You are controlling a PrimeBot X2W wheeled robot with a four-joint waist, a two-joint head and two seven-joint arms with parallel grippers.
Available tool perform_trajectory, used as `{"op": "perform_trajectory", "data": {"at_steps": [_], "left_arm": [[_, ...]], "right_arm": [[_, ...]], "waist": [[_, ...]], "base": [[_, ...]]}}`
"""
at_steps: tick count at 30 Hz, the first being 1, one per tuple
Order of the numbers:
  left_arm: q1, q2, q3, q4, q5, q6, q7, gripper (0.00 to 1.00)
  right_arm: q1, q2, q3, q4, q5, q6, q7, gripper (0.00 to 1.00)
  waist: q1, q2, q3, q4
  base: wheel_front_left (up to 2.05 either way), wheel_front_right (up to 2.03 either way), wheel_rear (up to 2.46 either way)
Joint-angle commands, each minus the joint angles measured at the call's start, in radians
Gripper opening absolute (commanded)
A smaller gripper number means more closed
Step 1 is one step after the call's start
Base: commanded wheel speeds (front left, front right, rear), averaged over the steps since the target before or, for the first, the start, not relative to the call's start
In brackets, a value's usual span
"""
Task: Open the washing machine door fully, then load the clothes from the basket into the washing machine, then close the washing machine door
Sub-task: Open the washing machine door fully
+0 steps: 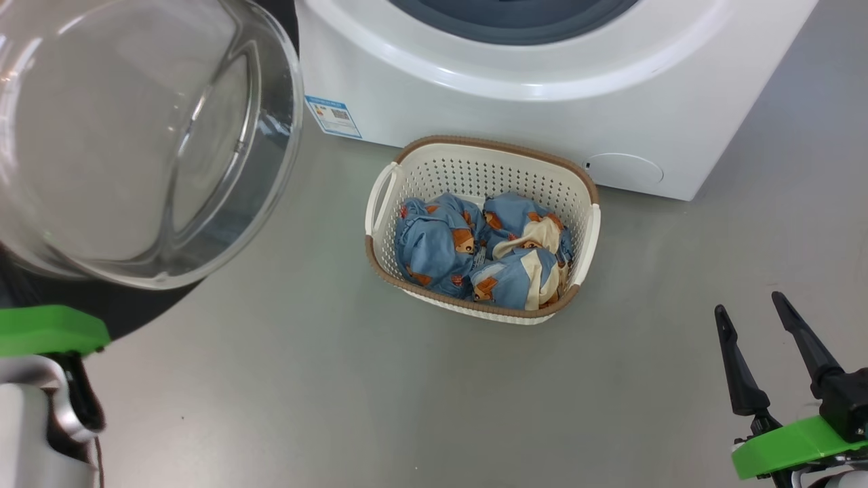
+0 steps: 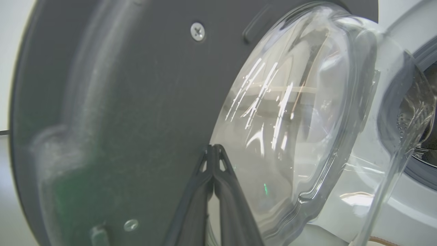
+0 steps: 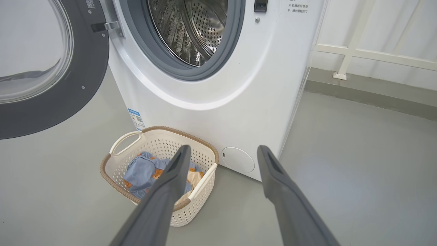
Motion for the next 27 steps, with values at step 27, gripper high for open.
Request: {"op": "perform_trajectory", "data": {"at_steps": [27], "left_arm": [[-0.037, -0.019, 0.289, 0.061, 0.137, -0.128, -0.003, 0.0]], "right_arm": [[-0.044, -0.006, 0.033, -0.023, 0.003, 0.002, -0.012, 1.0]], "waist": [[0.0, -0.0001, 0.007, -0.024]], "base": [[0.0, 0.0, 0.0]]}}
